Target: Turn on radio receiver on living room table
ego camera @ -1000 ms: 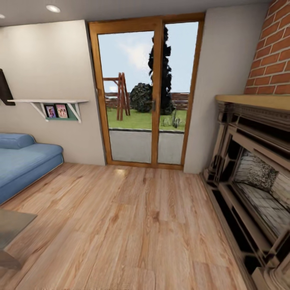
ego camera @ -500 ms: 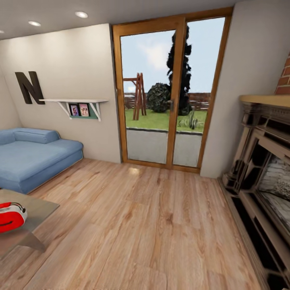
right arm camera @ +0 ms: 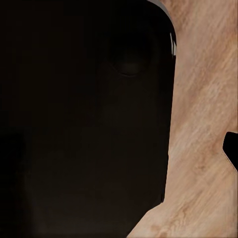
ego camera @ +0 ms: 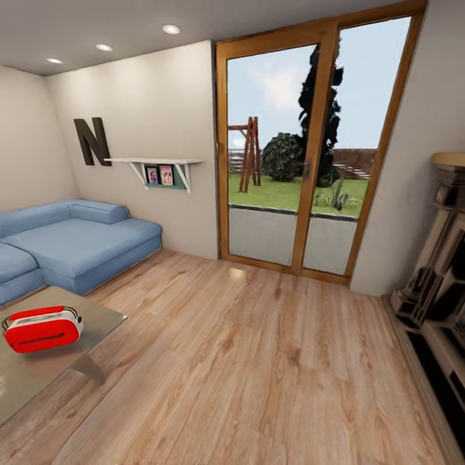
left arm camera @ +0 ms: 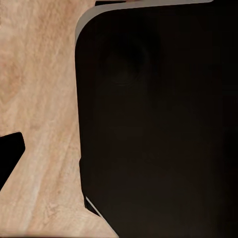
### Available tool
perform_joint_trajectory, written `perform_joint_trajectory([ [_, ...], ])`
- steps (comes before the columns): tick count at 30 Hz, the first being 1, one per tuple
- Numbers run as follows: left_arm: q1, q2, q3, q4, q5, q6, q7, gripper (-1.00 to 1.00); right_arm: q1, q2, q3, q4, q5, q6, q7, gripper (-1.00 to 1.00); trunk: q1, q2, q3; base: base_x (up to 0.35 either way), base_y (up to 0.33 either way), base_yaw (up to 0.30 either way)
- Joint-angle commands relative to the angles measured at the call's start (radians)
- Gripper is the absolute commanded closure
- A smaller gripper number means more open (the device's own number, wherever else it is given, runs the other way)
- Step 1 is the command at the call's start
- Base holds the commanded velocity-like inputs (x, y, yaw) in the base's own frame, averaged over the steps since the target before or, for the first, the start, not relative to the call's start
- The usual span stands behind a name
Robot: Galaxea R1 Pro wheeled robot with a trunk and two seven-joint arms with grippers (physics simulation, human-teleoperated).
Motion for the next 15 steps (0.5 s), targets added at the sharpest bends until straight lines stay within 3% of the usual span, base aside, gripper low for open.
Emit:
perform_joint_trajectory([
  [1, 0.0, 0.0, 0.0, 0.0, 0.0, 0.0, 0.0, -1.0, 0.0, 0.0, 0.0, 0.0, 0.0, 0.0, 0.0, -1.0, 0.0, 0.0, 0.0, 0.0, 0.0, 0.276],
  [15, 0.0, -0.001, 0.003, 0.0, 0.001, 0.0, 0.0, -1.0, 0.0, 0.0, 0.0, 0.0, 0.0, 0.0, 0.0, -1.0, 0.0, 0.0, 0.0, 0.0, 0.0, 0.276],
])
